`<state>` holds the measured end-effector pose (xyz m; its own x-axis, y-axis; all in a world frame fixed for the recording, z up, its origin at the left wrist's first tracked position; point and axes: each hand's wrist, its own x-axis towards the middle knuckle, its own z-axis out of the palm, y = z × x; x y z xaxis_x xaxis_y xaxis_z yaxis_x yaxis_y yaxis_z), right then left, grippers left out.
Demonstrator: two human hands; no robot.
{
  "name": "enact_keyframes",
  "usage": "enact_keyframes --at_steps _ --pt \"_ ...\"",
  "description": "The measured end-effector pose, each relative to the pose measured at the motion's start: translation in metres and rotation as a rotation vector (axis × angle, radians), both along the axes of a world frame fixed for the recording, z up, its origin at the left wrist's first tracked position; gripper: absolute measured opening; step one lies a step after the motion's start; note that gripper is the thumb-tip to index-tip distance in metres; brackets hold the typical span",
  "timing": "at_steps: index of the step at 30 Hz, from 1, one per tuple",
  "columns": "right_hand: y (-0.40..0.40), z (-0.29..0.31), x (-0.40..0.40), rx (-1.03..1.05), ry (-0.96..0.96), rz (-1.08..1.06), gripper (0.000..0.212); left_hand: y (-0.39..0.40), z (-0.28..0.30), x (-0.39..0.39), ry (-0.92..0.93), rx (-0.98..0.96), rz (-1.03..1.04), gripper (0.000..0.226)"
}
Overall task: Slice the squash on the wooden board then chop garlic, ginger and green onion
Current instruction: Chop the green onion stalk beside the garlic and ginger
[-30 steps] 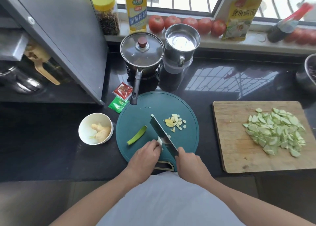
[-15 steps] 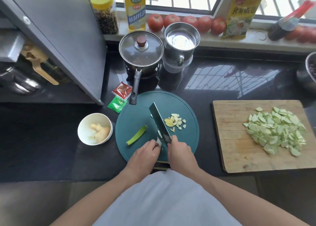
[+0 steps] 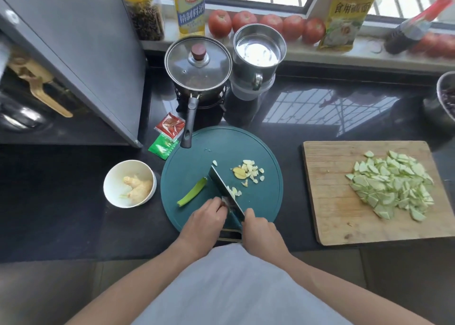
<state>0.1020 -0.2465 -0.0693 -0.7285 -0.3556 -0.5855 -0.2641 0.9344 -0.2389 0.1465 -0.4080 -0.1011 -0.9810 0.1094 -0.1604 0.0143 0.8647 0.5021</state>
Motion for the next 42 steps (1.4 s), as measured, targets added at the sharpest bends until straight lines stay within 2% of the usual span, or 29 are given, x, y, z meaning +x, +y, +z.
enact_keyframes --at_steps 3,5,8,13,22,28,31,34,39,42 --pt "-0.032 -0.007 -0.014 -0.098 0.047 -0.125 0.019 -0.002 0.001 -0.002 -0.037 0.021 -0.018 0.022" --pt "-0.046 -0.006 -0.024 -0.16 0.069 -0.199 0.016 -0.002 0.002 0.0 -0.04 0.018 -0.027 0.027" --pt "-0.038 -0.001 -0.022 -0.167 0.096 -0.146 0.018 -0.005 0.002 0.005 -0.05 0.012 -0.053 0.039" --pt "0.007 0.013 -0.01 -0.081 0.053 -0.064 0.023 -0.005 0.003 0.004 0.014 -0.014 -0.029 0.03" --pt "0.015 0.014 0.002 0.006 -0.012 0.068 0.016 -0.001 -0.001 0.003 0.049 0.013 0.027 0.035" --pt "-0.012 -0.001 -0.005 -0.002 0.031 0.033 0.017 -0.002 0.004 0.001 0.038 0.041 0.004 0.029" --pt "-0.038 -0.006 -0.017 -0.073 0.046 -0.085 0.013 -0.004 0.003 0.002 0.009 0.025 0.012 0.019" --pt "-0.035 -0.004 -0.017 -0.105 0.051 -0.152 0.012 -0.005 0.002 0.004 0.008 0.018 0.02 0.021" --pt "0.008 0.013 -0.001 -0.074 0.048 -0.078 0.023 -0.004 -0.002 0.005 0.048 0.009 0.05 0.028" --pt "0.016 0.018 0.005 -0.032 0.004 -0.023 0.021 -0.001 -0.001 0.005 0.072 0.008 0.062 0.031"
